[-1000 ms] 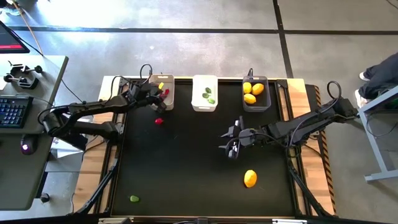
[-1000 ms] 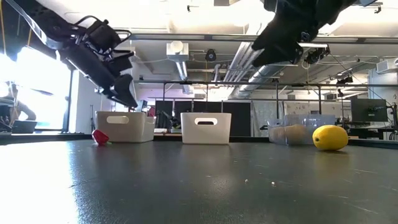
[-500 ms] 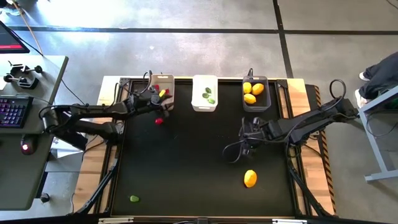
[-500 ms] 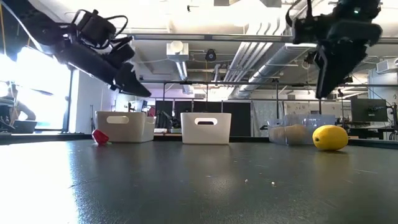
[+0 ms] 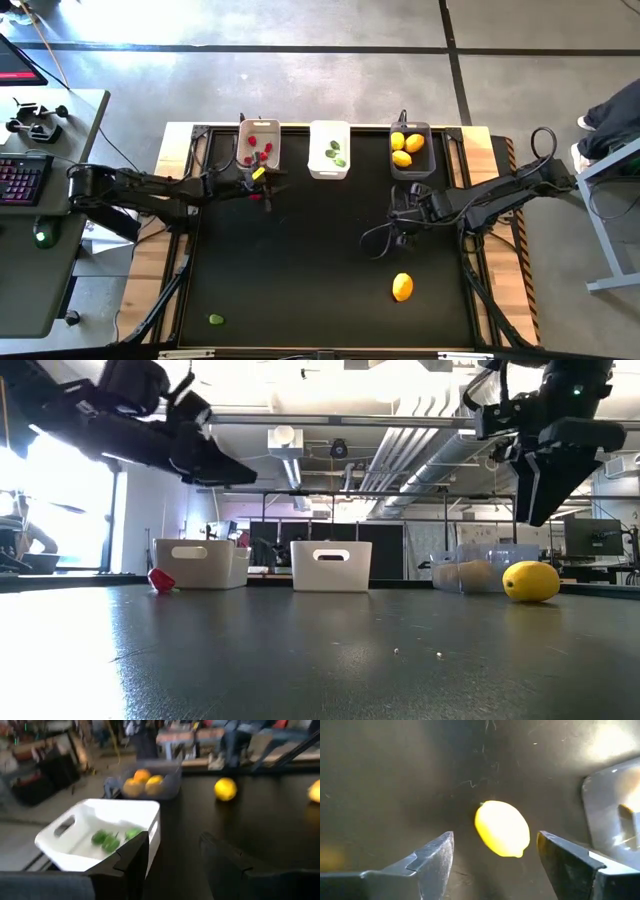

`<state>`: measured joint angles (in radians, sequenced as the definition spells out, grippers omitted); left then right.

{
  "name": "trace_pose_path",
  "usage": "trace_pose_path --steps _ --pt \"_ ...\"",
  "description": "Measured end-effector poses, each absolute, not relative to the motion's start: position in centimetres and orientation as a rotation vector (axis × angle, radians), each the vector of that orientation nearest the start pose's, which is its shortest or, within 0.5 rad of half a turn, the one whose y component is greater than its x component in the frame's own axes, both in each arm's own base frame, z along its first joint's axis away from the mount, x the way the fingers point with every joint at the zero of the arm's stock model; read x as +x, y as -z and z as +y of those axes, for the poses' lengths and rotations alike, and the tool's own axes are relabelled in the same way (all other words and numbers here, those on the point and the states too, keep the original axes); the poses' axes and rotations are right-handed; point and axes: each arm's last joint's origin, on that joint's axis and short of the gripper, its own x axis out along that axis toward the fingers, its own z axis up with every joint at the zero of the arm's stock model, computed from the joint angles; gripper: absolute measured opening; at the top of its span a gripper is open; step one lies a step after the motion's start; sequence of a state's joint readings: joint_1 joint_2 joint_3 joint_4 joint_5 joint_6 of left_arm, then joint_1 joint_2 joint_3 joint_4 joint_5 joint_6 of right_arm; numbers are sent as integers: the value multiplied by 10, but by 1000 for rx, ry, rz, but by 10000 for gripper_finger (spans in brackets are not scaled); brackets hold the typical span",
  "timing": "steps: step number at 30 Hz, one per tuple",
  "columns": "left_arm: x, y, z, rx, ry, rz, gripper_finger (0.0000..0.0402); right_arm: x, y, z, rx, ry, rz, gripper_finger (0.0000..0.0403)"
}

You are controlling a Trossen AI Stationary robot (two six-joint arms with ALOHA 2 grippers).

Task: Sort produce into baskets

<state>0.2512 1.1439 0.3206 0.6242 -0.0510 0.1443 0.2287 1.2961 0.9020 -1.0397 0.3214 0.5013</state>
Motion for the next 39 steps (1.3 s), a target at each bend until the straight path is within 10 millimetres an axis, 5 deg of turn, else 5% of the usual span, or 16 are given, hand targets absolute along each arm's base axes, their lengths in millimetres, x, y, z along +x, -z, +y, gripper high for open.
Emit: trace_pose_path --steps 20,39 --pt "203 -172 28 158 -225 191 161 214 -223 17 -105 236 1368 280" --pt "203 -168 20 207 -179 233 161 237 -172 14 -346 133 1634 280"
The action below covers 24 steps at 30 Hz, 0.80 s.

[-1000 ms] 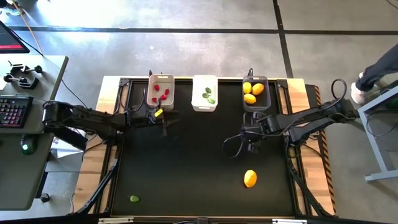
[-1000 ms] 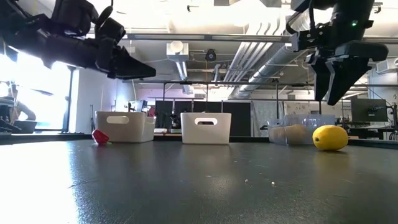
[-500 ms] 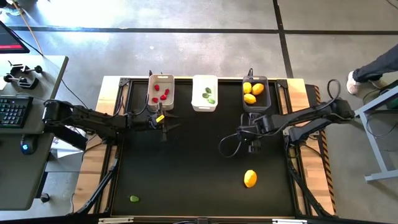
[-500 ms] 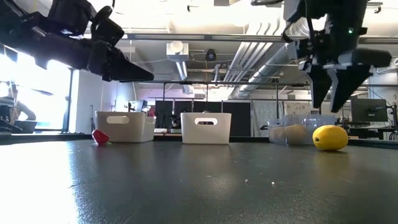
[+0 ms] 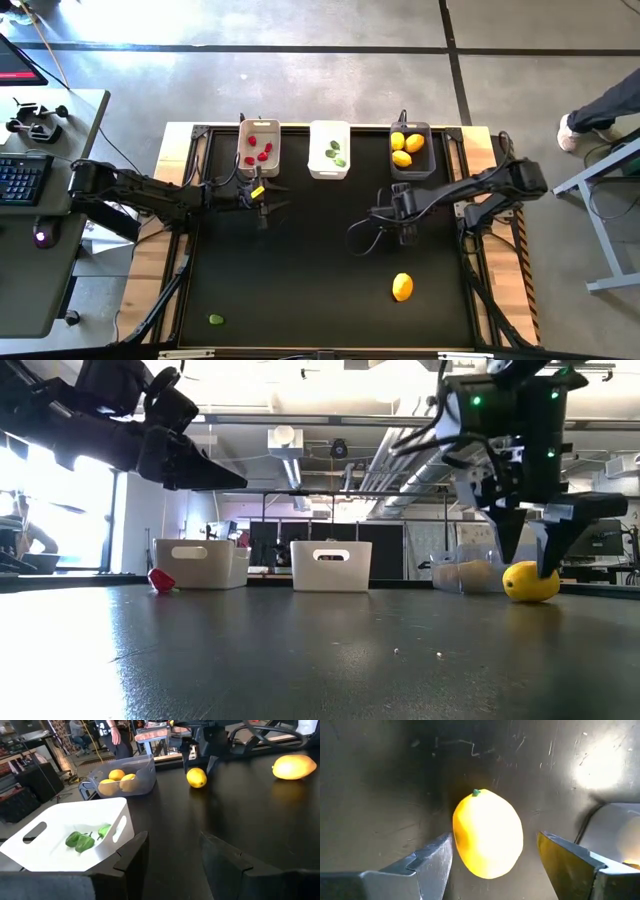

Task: Sort produce into baskets

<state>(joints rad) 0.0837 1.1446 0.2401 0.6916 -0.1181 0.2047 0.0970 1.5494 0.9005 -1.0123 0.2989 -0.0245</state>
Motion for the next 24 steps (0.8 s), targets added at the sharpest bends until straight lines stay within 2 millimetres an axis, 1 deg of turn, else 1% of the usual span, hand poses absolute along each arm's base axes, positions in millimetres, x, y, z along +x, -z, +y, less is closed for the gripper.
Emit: trace_pose_path --steps 4,9,12,15,19,24 --pt "203 -167 21 207 -178 243 161 239 -167 9 -313 149 1664 280" --pt "202 -166 20 216 -176 254 161 241 -158 0 -210 157 1710 273" --pt "202 -166 20 216 -176 252 161 242 -153 -3 -185 172 1732 250" --pt "202 -166 21 208 -177 251 161 242 -152 -4 -163 192 1735 212" --pt "203 -167 21 206 -179 244 161 241 -159 -5 -62 188 1708 157" --pt "203 -168 21 197 -180 236 161 234 -181 -8 29 245 1601 156"
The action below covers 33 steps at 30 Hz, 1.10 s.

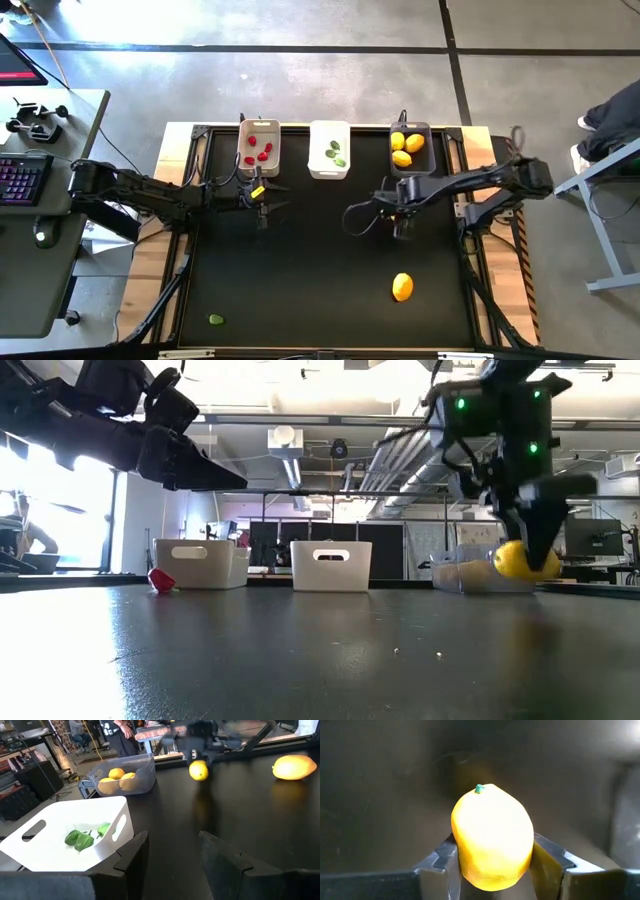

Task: Sort produce into baskets

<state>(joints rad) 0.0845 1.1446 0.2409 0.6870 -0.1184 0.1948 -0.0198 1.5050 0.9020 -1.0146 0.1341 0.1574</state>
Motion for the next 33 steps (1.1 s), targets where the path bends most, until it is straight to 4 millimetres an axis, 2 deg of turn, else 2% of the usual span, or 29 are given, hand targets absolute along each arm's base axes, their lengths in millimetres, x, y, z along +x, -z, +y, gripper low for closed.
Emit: trace_pose_path --steps 7,11,15,19,24,28,33 --pt "203 -168 21 196 -180 237 161 206 -228 -38 198 512 1363 176" --pt "203 -168 21 196 -180 237 161 193 -261 -64 304 790 1169 169" --pt "203 -168 21 190 -181 236 161 188 -281 -95 322 915 1069 166" --pt "203 -167 21 189 -181 240 161 179 -273 -131 403 1037 1097 166" --pt "203 -167 21 189 -181 240 161 171 -245 -167 580 1079 1192 166" --pt "203 -167 21 189 -181 243 161 172 -228 -186 629 1110 1221 166" --pt "203 -167 21 189 -180 244 161 172 -210 -200 653 1121 1279 173"
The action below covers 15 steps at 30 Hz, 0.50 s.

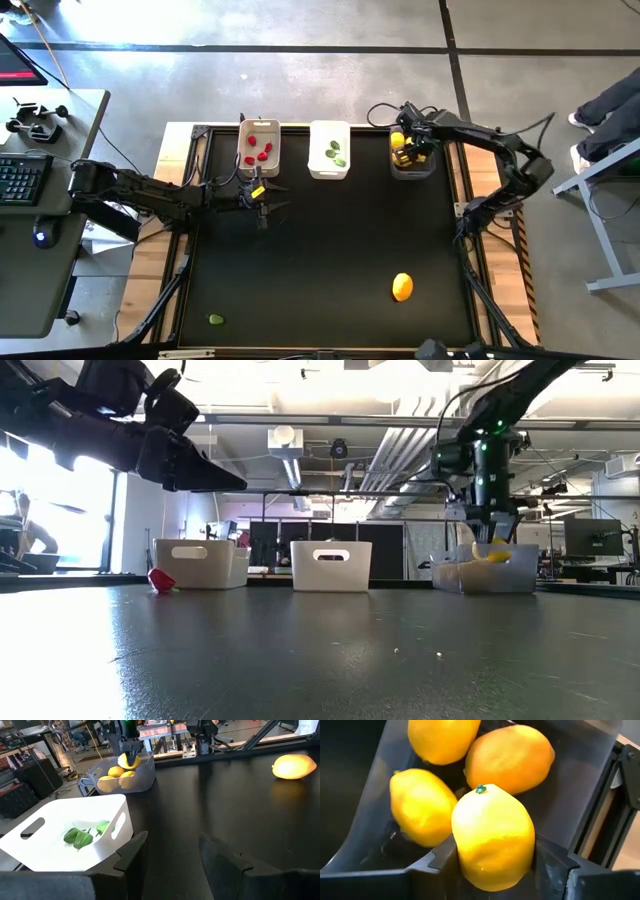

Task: Sort produce into baskets

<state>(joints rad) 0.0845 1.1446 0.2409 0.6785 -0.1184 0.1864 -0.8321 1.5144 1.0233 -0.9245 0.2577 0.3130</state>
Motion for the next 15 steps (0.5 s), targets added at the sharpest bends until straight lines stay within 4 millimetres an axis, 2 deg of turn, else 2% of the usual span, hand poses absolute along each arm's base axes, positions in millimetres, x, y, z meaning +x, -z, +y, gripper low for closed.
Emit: trace_pose_path --steps 6,15 --pt "203 -167 21 189 -180 244 161 178 -199 -208 606 1162 1296 216" --pt "203 -167 21 170 -181 243 161 179 -197 -209 577 1169 1305 281"
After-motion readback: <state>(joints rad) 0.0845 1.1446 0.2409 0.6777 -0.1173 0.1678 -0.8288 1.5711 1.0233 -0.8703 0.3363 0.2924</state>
